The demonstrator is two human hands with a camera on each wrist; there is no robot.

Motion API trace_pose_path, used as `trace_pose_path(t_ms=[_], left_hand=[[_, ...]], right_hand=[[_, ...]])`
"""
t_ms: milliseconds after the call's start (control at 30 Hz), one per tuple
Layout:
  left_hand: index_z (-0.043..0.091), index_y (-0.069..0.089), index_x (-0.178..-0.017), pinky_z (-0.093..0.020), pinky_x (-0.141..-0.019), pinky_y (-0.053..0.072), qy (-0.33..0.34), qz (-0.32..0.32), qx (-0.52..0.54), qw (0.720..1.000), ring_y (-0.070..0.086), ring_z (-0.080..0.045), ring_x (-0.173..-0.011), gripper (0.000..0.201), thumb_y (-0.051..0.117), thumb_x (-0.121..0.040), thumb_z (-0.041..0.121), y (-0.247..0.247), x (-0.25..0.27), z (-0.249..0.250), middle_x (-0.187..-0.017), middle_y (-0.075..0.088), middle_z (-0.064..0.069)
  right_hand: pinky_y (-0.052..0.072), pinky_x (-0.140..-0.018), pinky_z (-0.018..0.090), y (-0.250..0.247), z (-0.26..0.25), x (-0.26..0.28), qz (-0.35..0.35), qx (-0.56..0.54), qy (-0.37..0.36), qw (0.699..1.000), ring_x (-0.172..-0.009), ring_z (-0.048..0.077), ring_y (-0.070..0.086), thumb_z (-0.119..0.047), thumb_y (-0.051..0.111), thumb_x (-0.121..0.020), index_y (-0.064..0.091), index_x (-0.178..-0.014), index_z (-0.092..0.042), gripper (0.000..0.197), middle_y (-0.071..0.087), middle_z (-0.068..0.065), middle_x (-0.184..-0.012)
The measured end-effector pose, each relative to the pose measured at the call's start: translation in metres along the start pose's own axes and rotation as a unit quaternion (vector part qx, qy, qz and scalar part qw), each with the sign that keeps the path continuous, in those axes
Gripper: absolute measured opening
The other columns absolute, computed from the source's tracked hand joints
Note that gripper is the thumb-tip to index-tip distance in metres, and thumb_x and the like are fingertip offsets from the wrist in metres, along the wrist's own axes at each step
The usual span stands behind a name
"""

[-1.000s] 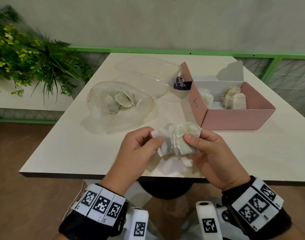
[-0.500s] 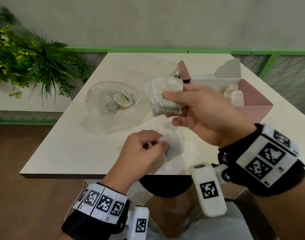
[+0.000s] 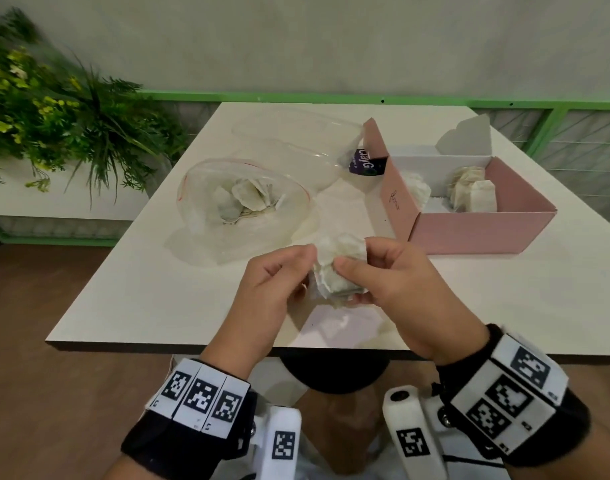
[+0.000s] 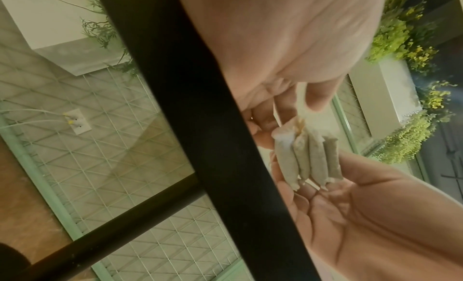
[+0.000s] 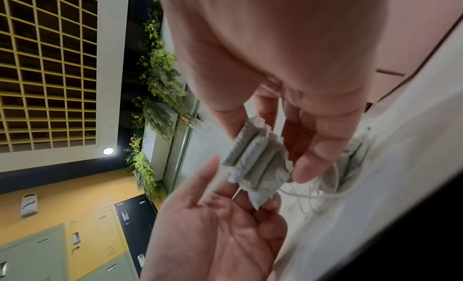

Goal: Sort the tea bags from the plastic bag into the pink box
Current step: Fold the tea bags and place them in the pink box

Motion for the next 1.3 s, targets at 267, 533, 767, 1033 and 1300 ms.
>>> trace_pose_path(t_ms=[267,533,767,1033,1300], left_hand=[[0.012,0.077,-0.099,-0.017,-0.063,0.052,0.034,0.059,-0.063,0.996,0.068,-0.006,-0.067,0.018,0.072,-0.089,-0.002,-0.001,0.002,-0.003,-0.078,0.078,0.001],[0.021,0.071,-0.111,-0.03,-0.082,0.057,0.03,0.08,-0.085,0.993,0.071,-0.016,-0.095,0.028,0.071,-0.092,0.002,-0.002,0.003,-0.001,-0.101,0.078,0.0],[0.033,0.065,-0.125,-0.035,-0.102,0.044,0.043,0.034,-0.455,0.889,0.045,-0.008,-0.118,0.034,0.063,-0.092,0.045,0.018,-0.003,-0.013,-0.119,0.056,0.019],[0.046,0.065,-0.127,-0.036,-0.098,0.031,0.023,0.01,-0.573,0.819,0.039,-0.015,-0.125,0.034,0.052,-0.097,0.058,0.025,-0.003,-0.013,-0.128,0.054,0.014],[0.035,0.069,-0.094,-0.038,-0.095,0.04,0.038,0.035,-0.493,0.868,0.049,-0.009,-0.106,0.009,0.062,-0.092,0.03,0.022,0.001,-0.009,-0.103,0.063,0.021]], right_hand=[[0.062,-0.074,0.038,0.001,0.015,0.007,0.031,-0.047,0.016,0.998,-0.089,0.03,0.075,-0.014,0.07,-0.091,0.066,-0.114,-0.006,0.025,0.077,0.015,-0.095],[0.057,-0.065,0.039,-0.025,0.018,0.007,0.092,-0.09,-0.008,0.992,-0.077,0.03,0.072,-0.007,0.067,-0.091,0.076,-0.098,-0.004,0.012,0.077,0.014,-0.093],[0.053,-0.059,0.031,-0.048,0.023,0.006,0.103,-0.239,0.014,0.965,-0.073,0.029,0.066,-0.012,0.064,-0.086,0.073,-0.094,-0.002,0.015,0.068,0.018,-0.088],[0.049,-0.057,0.028,-0.05,0.025,0.008,0.1,-0.272,0.002,0.957,-0.075,0.029,0.064,-0.017,0.065,-0.084,0.068,-0.104,0.0,0.026,0.064,0.019,-0.09],[0.048,-0.057,0.03,-0.048,0.026,0.007,0.091,-0.259,0.011,0.962,-0.089,0.036,0.053,-0.011,0.063,-0.088,0.068,-0.099,0.001,0.017,0.062,0.02,-0.091]])
Point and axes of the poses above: each hand's wrist, its own x-axis away from the middle knuckle, its own y-axis out of the palm, z = x × y, the point moved 5 cm from there along -x, towards the middle knuckle
